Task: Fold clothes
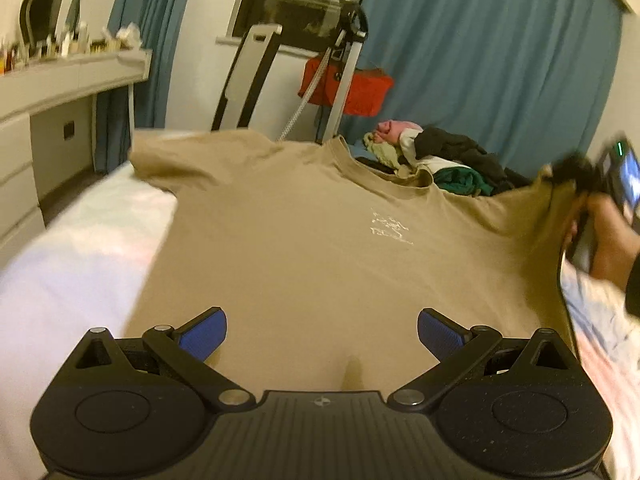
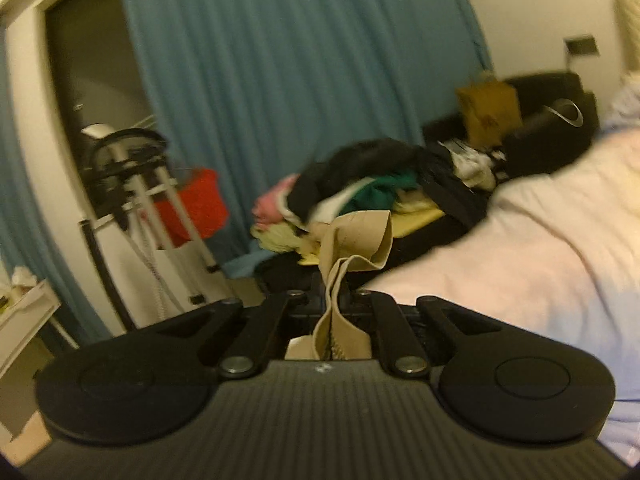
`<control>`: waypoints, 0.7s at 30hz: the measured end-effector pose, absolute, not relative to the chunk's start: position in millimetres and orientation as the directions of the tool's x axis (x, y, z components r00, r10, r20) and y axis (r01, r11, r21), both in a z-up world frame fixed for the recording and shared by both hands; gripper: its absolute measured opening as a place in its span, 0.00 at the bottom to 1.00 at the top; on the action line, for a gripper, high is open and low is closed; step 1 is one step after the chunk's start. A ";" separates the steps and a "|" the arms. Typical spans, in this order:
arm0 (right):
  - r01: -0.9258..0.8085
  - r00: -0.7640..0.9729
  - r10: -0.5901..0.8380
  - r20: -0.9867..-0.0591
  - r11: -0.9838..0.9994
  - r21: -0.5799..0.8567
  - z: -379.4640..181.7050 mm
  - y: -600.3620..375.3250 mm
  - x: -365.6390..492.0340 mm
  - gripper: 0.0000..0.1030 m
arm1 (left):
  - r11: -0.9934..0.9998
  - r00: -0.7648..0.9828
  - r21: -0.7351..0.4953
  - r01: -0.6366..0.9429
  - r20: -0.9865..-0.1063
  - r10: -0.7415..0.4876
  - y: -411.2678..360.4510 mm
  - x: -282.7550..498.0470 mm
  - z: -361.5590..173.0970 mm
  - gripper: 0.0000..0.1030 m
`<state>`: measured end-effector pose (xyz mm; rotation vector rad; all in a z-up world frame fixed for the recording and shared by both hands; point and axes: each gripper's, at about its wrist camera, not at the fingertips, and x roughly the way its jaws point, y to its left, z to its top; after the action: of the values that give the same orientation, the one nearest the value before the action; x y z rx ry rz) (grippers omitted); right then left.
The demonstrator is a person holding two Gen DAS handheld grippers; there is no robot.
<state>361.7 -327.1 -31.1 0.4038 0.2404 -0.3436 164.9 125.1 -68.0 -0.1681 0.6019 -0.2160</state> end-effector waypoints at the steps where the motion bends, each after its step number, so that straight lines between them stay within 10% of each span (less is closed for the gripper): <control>1: 0.359 0.918 -0.269 -0.293 0.877 0.320 -22.3 -311.9 363.6 0.06 | 0.966 0.809 -0.208 0.153 -0.535 -0.243 127.7 161.3 -64.4 1.00; 21: 0.049 0.844 -0.041 -0.534 0.999 0.001 -80.2 -81.2 463.0 0.10 | 0.945 0.799 -0.306 0.114 -0.538 -0.270 165.4 184.0 -81.1 0.99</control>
<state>463.0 -81.2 -80.2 0.0151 0.5632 -0.0477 184.0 165.4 -81.1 -0.2659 0.6132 -0.2085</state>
